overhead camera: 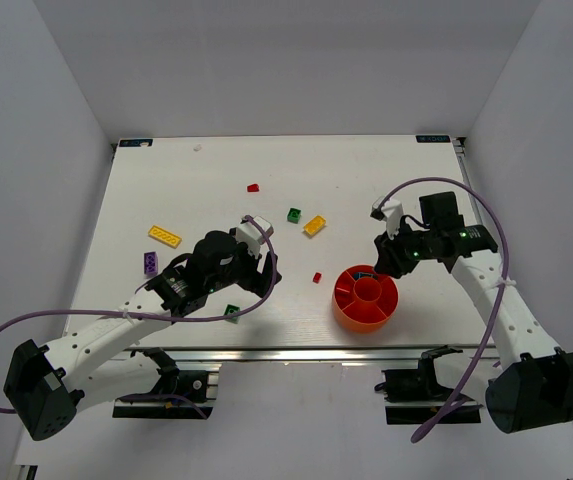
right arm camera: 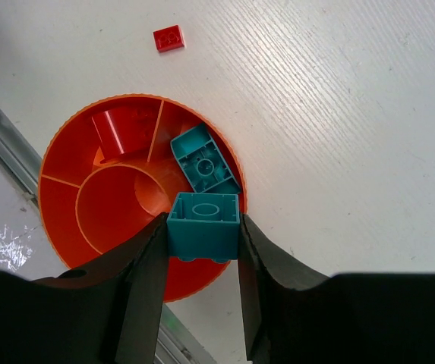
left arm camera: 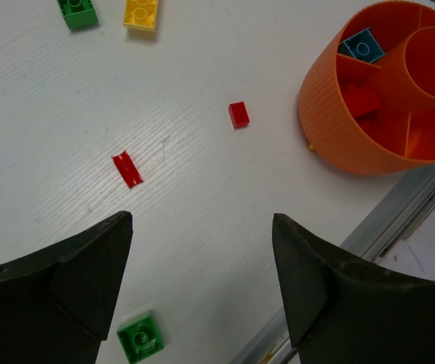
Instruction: Sort the legos into containers by color
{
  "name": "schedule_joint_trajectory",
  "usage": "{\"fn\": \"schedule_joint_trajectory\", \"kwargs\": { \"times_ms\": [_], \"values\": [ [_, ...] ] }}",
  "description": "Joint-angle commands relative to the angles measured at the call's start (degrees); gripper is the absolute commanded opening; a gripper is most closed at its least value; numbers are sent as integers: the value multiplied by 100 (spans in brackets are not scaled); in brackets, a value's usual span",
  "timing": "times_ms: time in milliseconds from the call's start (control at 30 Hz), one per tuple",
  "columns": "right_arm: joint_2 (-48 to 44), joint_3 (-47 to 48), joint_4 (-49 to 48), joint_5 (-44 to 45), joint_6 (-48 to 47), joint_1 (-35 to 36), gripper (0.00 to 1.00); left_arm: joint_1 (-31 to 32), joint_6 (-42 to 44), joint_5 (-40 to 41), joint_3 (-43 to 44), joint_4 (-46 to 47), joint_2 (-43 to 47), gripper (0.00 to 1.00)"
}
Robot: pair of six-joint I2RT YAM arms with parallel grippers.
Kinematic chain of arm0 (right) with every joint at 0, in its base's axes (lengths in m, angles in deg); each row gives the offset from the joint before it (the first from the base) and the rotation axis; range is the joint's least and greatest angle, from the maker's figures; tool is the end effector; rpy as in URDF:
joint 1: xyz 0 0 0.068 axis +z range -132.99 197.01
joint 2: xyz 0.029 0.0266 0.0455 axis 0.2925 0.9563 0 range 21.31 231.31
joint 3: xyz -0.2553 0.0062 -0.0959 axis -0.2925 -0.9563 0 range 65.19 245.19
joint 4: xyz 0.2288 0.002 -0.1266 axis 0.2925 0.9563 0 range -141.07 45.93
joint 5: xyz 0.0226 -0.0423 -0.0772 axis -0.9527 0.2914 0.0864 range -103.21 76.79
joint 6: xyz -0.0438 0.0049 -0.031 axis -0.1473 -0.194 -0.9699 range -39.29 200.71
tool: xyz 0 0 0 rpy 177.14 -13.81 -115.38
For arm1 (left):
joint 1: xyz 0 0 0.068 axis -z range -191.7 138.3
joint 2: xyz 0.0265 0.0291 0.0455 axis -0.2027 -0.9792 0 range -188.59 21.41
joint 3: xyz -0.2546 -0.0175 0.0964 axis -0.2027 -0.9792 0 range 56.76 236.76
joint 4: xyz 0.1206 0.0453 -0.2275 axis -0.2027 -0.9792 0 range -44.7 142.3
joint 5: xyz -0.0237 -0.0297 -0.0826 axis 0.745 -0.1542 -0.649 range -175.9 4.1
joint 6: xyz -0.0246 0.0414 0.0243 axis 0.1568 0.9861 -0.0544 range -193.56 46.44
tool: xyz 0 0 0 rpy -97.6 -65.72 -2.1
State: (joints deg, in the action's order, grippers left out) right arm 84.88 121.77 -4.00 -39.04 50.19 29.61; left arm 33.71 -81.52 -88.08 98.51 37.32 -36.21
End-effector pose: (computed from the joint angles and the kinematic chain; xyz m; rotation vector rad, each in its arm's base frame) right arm 0.2066 0.0623 0.2939 -1.0587 2.1890 0.4267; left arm 0.1569 -0.1611 0.2710 0.7173 2.0440 -0.5889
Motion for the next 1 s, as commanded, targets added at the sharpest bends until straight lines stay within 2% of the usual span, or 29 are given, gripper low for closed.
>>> {"fn": "schedule_joint_trajectory", "kwargs": {
  "times_ms": [0, 967],
  "values": [
    [24, 47, -207, -37, 29, -12, 11, 21, 23, -64, 192, 22, 111, 84],
    [217, 64, -84, -160, -41, -12, 11, 21, 23, -90, 192, 22, 208, 84]
  ]
}}
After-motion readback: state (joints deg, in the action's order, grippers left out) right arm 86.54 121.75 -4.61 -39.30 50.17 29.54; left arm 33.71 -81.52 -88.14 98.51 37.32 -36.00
